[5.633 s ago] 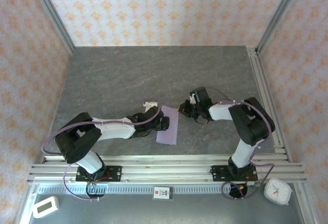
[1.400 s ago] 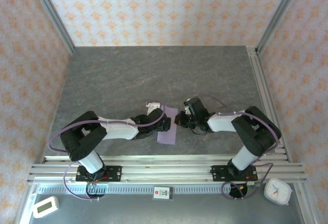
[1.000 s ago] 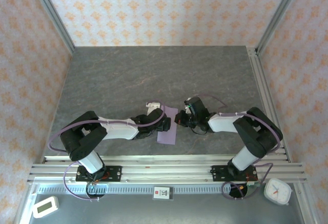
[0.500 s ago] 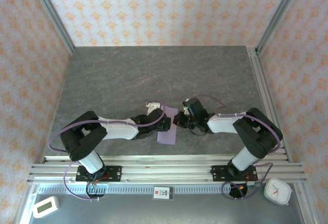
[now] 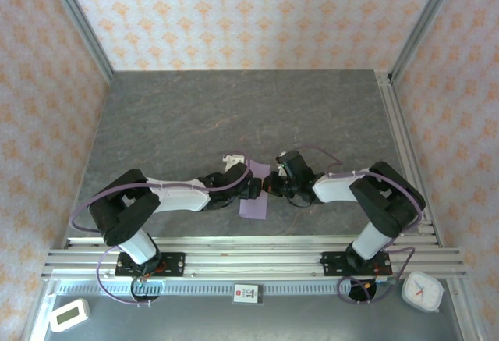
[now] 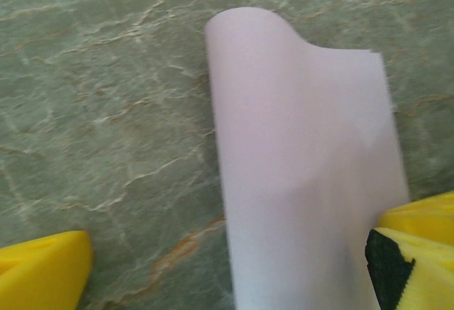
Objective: Fold a paper plane with a square sheet of paper (pick it up from the middle)
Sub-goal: Hold the square sheet of paper at the center of the table, then first fold the square sheet of paper in half at the center of the table.
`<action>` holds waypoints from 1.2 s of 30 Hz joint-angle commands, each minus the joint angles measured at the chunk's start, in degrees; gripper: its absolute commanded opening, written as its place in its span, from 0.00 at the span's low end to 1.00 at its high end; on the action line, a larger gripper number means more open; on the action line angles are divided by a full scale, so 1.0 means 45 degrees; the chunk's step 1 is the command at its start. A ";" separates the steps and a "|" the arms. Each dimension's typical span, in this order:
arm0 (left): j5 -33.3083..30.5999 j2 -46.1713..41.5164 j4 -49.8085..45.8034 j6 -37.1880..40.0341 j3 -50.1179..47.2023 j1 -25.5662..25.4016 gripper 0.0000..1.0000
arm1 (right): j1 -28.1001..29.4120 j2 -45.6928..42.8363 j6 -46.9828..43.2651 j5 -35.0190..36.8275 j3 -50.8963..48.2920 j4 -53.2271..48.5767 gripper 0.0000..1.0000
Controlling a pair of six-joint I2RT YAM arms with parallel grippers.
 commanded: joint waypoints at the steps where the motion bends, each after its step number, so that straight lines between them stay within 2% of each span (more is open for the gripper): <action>1: 0.0740 -0.1010 -0.0182 0.0308 0.0635 0.0174 1.00 | 0.0043 0.0679 -0.0071 0.1287 -0.0227 -0.1065 0.00; 5: 0.0976 -0.1744 -0.0633 0.0615 0.0769 0.0222 0.99 | 0.0043 0.0706 -0.0070 0.1393 -0.0241 -0.1119 0.00; 7: 0.1475 -0.1952 -0.0515 0.0676 0.0644 0.0223 0.93 | 0.0043 0.0718 -0.0066 0.1367 -0.0244 -0.1110 0.00; 14: 0.3459 -0.2013 0.1468 0.0310 -0.0427 0.0223 0.32 | 0.0043 0.0629 -0.0048 0.1368 -0.0339 -0.1071 0.00; 15: 0.3633 -0.1951 0.1761 0.0224 -0.0563 0.0223 0.26 | 0.0043 0.0644 -0.0052 0.1369 -0.0346 -0.1057 0.00; 18: 0.3707 -0.1731 0.2011 0.0149 -0.0677 0.0213 0.16 | 0.0043 0.0640 -0.0052 0.1340 -0.0349 -0.1043 0.00; 36: 0.2801 -0.0511 0.2244 0.0539 -0.1209 0.0449 0.03 | 0.0042 0.0805 -0.0161 0.1192 -0.0330 -0.0954 0.00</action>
